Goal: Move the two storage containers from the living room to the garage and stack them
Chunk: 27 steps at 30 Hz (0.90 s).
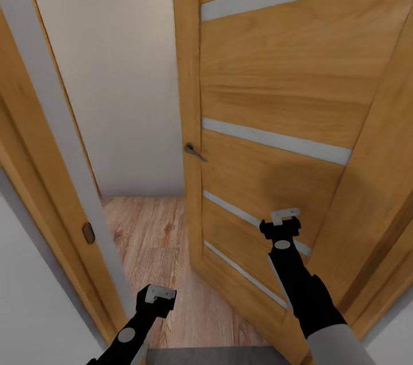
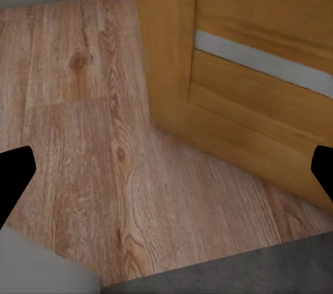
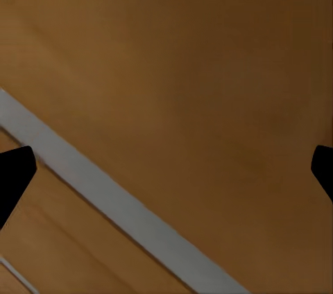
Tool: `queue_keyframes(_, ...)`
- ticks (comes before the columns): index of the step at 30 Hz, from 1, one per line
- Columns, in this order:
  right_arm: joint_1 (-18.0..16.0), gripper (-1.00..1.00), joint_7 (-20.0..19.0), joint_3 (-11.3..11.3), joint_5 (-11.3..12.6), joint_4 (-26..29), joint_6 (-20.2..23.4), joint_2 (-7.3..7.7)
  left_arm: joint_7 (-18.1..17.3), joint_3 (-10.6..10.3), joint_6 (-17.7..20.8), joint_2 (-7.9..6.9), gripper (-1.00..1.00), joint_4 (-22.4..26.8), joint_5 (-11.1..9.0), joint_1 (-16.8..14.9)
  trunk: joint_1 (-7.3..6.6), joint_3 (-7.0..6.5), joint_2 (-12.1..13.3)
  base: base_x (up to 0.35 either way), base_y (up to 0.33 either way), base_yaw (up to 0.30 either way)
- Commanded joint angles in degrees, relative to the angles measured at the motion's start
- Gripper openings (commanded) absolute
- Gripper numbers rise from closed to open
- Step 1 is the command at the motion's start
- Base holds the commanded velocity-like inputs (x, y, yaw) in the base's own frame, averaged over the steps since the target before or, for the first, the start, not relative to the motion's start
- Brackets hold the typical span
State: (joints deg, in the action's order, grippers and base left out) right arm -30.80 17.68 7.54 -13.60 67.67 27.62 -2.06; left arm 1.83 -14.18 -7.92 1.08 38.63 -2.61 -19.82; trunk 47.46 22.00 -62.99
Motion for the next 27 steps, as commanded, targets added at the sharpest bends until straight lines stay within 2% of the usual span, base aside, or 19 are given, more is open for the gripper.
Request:
queue_keyframes(1,-0.7,1.00,0.2,0.2,-0.6,0.1,0.4,0.04,0.2,-0.2,-0.2,-0.03,1.00,0.0,-0.2,0.0,0.29,0.05,0.0,0.128,0.022,0.000)
queue_keyframes(27,-0.7,1.00,0.2,0.2,-0.6,0.1,0.4,-0.05,-0.2,-0.1,-0.1,-0.03,1.00,-0.2,-0.4,-0.1,0.29,0.05,0.0,0.048,0.010,0.000)
